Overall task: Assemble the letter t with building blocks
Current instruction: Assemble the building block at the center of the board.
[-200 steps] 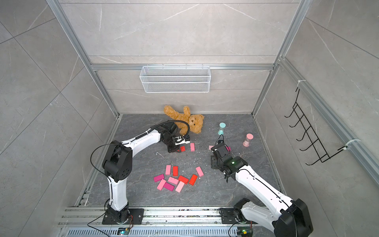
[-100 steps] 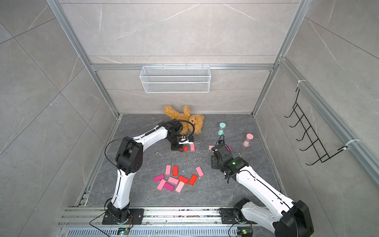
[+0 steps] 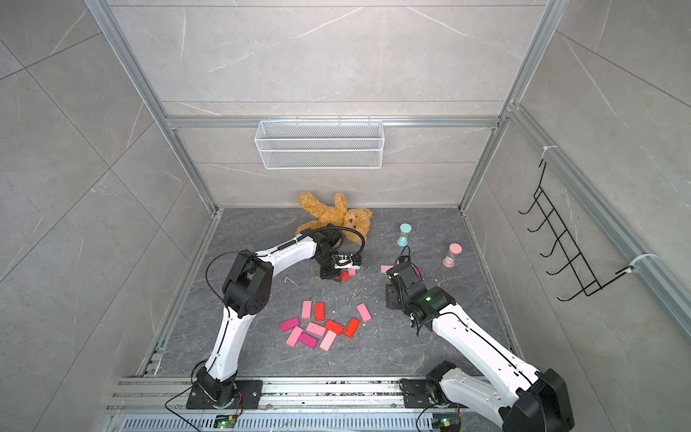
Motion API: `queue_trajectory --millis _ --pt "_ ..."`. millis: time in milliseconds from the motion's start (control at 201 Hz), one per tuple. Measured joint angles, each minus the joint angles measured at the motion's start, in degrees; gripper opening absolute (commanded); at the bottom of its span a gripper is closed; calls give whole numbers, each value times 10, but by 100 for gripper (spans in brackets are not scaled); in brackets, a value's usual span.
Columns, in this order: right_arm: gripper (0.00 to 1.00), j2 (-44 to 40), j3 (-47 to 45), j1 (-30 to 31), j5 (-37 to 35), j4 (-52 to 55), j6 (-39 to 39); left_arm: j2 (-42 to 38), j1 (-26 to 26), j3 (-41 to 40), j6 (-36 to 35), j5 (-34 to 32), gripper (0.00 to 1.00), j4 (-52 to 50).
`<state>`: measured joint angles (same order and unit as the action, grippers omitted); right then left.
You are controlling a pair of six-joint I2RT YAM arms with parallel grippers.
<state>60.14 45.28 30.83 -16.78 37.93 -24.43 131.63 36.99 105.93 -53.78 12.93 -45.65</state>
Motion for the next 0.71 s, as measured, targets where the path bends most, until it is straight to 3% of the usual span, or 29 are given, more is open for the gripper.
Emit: queue_trajectory --millis 324,707 --pt "67 -4 0 0 0 5 0 20 0 29 9 -9 10 -6" --pt "67 -7 0 0 0 11 0 35 -4 56 29 -8 11 -24"
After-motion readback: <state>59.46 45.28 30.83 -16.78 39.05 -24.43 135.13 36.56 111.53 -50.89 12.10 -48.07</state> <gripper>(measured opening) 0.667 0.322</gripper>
